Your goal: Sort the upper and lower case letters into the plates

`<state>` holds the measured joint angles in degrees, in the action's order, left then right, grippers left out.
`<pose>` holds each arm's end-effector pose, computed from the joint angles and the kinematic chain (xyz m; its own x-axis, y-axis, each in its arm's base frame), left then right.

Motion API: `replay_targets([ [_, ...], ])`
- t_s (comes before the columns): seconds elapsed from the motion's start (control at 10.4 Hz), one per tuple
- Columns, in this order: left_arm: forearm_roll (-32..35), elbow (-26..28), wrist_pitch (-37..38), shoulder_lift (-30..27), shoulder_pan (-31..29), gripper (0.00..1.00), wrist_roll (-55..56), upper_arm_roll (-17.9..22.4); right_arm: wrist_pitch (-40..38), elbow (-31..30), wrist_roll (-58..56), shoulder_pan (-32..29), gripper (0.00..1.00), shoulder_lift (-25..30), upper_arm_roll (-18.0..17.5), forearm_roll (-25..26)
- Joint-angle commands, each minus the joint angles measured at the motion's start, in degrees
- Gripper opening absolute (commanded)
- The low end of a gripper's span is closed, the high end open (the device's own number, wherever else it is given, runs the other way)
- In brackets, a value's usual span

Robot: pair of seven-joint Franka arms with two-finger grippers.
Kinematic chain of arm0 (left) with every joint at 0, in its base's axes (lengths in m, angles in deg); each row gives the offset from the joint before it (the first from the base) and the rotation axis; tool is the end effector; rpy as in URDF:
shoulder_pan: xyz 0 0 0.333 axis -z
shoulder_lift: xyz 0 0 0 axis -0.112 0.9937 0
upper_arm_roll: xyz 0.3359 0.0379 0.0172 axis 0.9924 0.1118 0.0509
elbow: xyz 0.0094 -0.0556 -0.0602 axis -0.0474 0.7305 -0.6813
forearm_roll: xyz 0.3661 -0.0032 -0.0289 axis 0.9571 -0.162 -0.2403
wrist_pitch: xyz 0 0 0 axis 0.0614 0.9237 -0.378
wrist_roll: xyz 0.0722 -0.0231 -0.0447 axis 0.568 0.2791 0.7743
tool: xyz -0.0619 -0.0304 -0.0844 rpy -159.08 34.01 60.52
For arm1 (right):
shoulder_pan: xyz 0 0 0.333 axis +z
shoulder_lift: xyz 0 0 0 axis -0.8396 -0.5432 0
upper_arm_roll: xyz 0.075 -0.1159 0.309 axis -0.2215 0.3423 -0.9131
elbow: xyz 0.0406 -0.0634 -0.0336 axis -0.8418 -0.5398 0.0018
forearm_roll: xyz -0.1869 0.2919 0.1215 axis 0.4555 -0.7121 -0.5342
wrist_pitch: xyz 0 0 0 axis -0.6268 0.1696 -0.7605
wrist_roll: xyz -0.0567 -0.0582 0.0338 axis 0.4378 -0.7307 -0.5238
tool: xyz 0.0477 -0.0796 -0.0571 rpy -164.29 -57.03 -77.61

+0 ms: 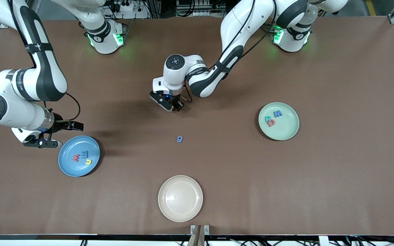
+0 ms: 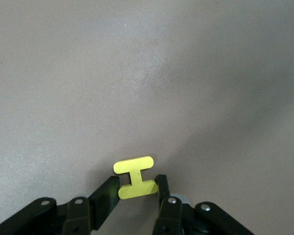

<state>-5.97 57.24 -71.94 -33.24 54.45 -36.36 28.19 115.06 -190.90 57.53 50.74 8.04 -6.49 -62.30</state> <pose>0.3804 -0.6389 0.1978 0.7672 -0.6173 0.1741 -0.6374 -0.7639 0.1006 0.5836 -0.0069 0.3770 0.9874 -0.0612 -0.1458 -0.0606 -0.9981 0.0086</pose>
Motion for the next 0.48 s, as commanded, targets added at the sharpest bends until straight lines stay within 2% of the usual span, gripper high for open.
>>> replay_targets([
  [0.0,-1.45,-1.11,0.74,1.62,1.02,0.32,0.62,0.33,0.08,-0.2,0.74,0.03,1.0,0.64,-0.35,-0.96],
  [0.39,-2.67,-1.11,2.92,0.74,0.85,0.31,0.62,0.24,-0.1,0.23,1.62,1.62,1.0,0.73,-0.35,-0.96],
])
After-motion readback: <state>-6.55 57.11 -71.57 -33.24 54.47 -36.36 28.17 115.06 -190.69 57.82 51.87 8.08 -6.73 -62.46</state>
